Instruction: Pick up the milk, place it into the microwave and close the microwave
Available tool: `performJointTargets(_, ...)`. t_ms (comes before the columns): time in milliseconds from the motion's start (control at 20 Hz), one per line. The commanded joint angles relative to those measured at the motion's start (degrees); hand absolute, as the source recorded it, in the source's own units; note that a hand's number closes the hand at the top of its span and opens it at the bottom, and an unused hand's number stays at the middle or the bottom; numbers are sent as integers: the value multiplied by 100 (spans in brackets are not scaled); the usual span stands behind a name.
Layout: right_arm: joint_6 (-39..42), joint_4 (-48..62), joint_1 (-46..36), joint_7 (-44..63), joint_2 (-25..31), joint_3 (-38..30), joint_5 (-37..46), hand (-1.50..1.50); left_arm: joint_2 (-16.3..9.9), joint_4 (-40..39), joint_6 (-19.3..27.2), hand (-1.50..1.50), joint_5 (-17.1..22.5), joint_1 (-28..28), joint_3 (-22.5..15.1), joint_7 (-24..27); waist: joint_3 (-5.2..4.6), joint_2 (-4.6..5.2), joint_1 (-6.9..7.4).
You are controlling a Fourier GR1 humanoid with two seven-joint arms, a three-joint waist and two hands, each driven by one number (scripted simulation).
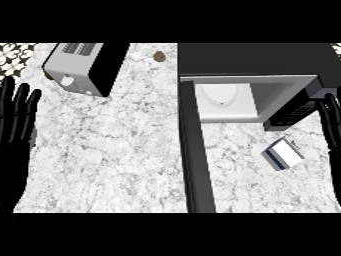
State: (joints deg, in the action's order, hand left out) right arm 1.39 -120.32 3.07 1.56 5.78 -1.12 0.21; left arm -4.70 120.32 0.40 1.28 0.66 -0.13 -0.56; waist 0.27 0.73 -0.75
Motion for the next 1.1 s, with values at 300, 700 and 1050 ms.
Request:
performJointTargets(300, 2242, 362, 137, -625, 1106, -694, -2265, -150, 413, 323, -12, -150, 552, -431, -327, -620, -18, -93, 108)
performJointTargets(700, 2909, 573, 565, -504, 1661, -1717, -3218, -150, 266, 2056, -540, -150, 1028, -2504, -632, -610, -29, -95, 119)
performJointTargets(1050, 3213, 1493, 337, -1114, 1489, -1823, -2262, -150, 161, 2616, -777, -150, 1573, -2873, -64, -791, -25, -83, 136)
